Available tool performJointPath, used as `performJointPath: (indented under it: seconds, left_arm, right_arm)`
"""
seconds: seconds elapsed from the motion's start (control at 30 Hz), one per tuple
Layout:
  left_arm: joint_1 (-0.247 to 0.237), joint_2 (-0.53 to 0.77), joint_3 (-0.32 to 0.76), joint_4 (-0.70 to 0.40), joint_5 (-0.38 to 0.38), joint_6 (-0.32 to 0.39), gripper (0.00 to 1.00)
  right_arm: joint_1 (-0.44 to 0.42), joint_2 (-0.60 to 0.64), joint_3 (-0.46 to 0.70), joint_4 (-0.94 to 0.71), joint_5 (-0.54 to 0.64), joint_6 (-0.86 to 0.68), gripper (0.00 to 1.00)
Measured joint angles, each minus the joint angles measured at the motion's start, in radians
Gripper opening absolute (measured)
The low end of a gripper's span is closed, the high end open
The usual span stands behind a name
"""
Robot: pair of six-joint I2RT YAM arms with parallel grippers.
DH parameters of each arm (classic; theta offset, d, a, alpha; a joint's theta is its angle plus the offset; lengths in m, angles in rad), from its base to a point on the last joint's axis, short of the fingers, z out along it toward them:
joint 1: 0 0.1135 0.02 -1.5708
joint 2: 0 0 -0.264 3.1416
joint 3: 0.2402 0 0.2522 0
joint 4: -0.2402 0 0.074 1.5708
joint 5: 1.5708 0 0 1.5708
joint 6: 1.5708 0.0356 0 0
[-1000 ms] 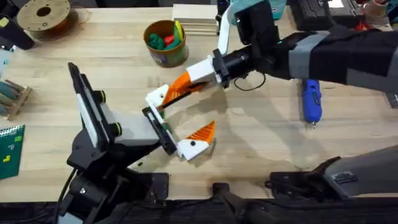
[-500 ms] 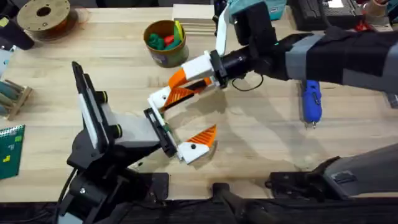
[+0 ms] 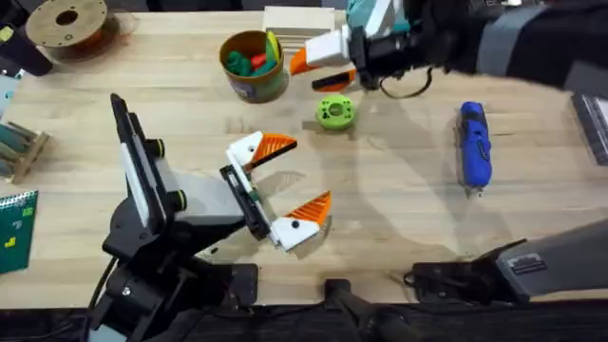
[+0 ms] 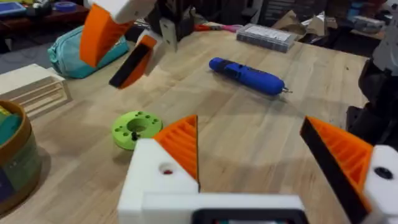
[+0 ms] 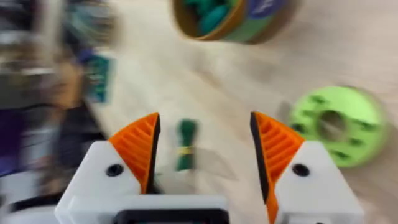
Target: Pick up the gripper from the table and insert it into the empty holder that is missing its gripper. Then pick up a screw, insert it into the mounting hole, and use the screwdriver to tighten it. Finally, clean up the table by picking up the vegetable and placing it into the bucket.
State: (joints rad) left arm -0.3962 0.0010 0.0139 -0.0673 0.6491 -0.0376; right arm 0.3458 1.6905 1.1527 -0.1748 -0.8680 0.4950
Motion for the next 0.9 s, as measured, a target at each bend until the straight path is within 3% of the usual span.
performJointPath:
  seconds: [0.17,0.37,0.5,0.63,0.77,0.9]
  left_arm:
    - [0.000,0.000,0.000,0.000,0.003,0.000,0.987]
    - [0.000,0.000,0.000,0.000,0.006,0.000,0.987]
    - [0.000,0.000,0.000,0.000,0.006,0.000,0.987]
    - [0.000,0.000,0.000,0.000,0.006,0.000,0.987]
    - [0.000,0.000,0.000,0.000,0.006,0.000,0.987]
    - [0.000,0.000,0.000,0.000,0.006,0.000,0.987]
  right_arm:
    - [0.015,0.000,0.176,-0.325,0.263,-0.210,0.784]
    - [0.098,0.002,0.217,-0.491,0.535,-0.431,0.784]
    - [0.172,0.027,0.217,-0.509,0.686,-0.515,0.773]
    - [0.220,0.068,0.217,-0.506,0.770,-0.554,0.690]
    - [0.249,0.109,0.217,-0.499,0.807,-0.571,0.511]
    - [0.258,0.140,0.217,-0.486,0.823,-0.570,0.474]
